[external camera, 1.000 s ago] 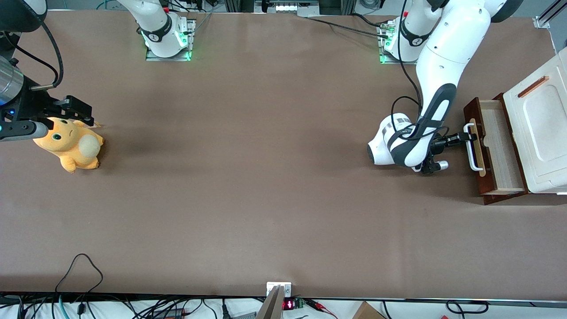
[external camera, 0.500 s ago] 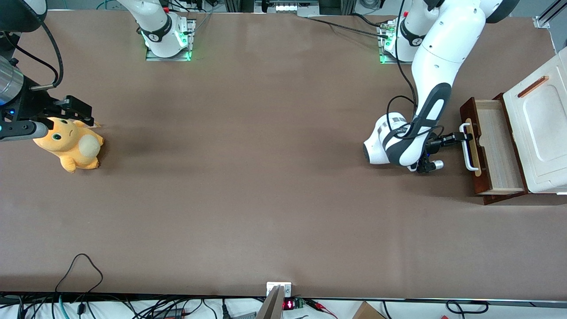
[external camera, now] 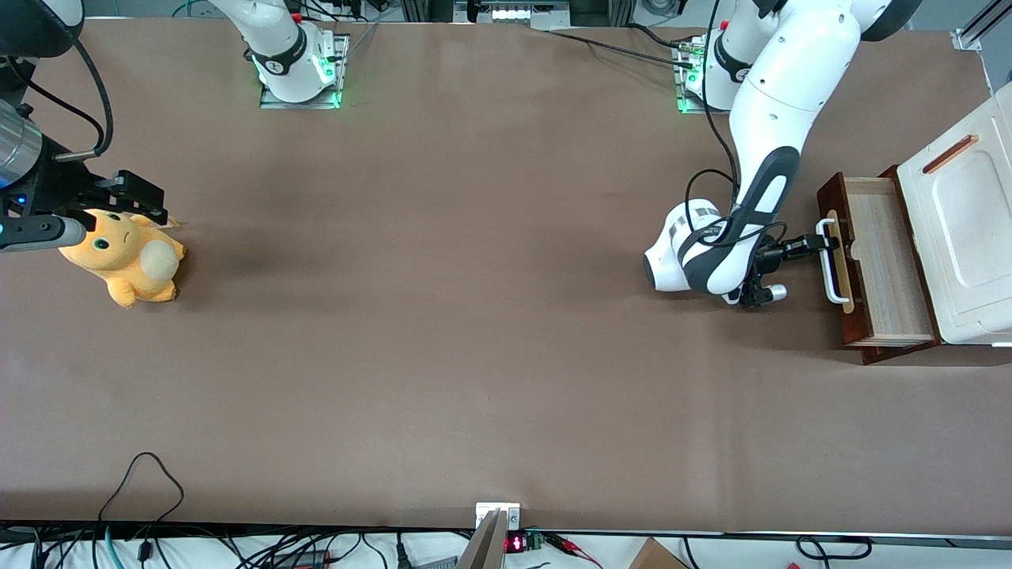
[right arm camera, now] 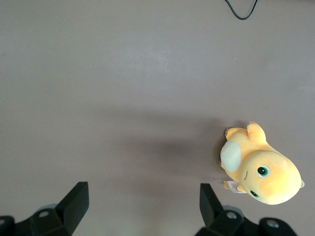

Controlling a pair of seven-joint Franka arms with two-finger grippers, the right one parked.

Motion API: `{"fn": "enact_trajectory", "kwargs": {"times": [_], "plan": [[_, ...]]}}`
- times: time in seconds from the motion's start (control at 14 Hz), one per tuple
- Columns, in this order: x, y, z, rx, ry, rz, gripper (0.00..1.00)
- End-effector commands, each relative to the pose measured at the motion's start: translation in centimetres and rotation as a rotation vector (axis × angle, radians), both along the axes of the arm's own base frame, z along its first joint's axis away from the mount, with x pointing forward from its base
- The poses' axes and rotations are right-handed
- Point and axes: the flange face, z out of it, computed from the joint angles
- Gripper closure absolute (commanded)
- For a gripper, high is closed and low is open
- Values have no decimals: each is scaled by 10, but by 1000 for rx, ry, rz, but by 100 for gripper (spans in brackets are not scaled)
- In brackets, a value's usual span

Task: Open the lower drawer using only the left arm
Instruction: 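Pull the gripped handle away from the cabinet, sliding the drawer out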

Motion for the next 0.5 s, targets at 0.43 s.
{"fn": "enact_trajectory", "kwargs": {"times": [0.43], "plan": [[-28, -33, 3, 27, 24, 66, 82]]}}
